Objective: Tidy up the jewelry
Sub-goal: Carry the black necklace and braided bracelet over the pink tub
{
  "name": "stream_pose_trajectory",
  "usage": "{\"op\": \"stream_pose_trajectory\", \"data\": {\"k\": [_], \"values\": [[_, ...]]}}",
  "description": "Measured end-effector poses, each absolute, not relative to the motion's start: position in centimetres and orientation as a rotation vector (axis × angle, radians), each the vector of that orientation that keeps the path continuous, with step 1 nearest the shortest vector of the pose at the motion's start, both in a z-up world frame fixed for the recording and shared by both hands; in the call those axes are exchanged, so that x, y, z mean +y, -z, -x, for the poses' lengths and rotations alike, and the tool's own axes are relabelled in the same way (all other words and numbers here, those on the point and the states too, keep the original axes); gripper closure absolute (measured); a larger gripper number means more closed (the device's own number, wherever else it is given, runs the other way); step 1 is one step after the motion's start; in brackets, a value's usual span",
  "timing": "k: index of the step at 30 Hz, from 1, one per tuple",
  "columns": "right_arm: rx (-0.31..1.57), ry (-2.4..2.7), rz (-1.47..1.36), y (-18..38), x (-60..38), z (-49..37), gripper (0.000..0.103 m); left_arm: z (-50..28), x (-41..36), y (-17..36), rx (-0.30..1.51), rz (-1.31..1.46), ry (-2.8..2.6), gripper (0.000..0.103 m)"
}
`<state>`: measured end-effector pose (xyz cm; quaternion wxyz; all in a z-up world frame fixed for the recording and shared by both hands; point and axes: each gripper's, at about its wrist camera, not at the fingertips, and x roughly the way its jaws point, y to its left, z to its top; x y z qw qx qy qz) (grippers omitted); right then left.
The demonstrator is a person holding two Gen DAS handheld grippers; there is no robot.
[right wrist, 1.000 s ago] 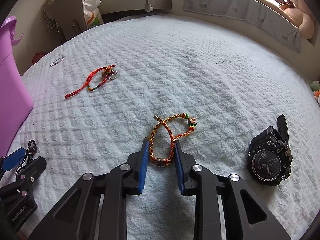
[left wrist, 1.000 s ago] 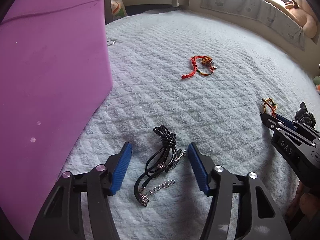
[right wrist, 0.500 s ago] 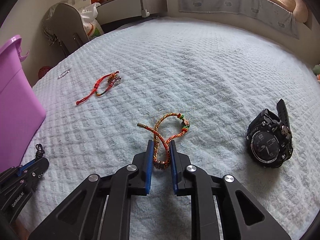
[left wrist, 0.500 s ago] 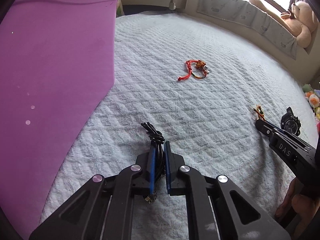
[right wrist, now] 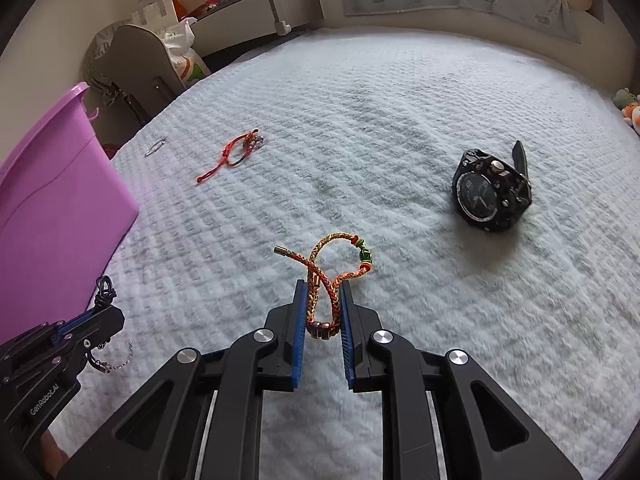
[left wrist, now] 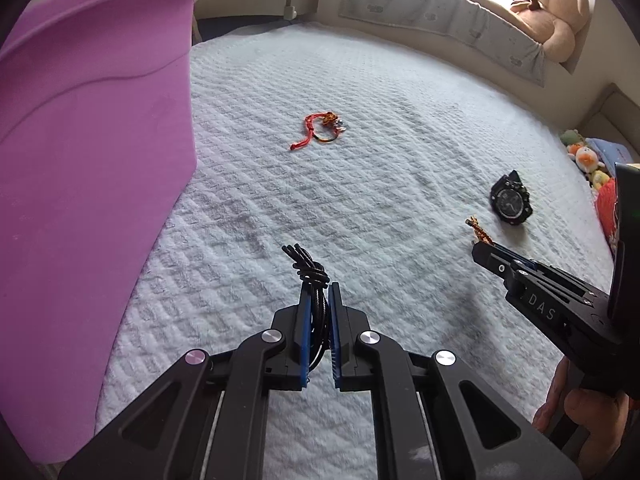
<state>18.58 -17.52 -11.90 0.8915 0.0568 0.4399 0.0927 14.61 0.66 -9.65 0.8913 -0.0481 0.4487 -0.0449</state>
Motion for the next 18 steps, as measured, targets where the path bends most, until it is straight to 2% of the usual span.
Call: {"op": "stream_pose_trajectory", "data": {"k": [18], "values": [[0.782, -0.258, -0.139, -0.5, -11.8, -9.2, 0.088, -6.5, 4.2, -4.2, 0.773, 0.071, 0.224, 0.095]]}}
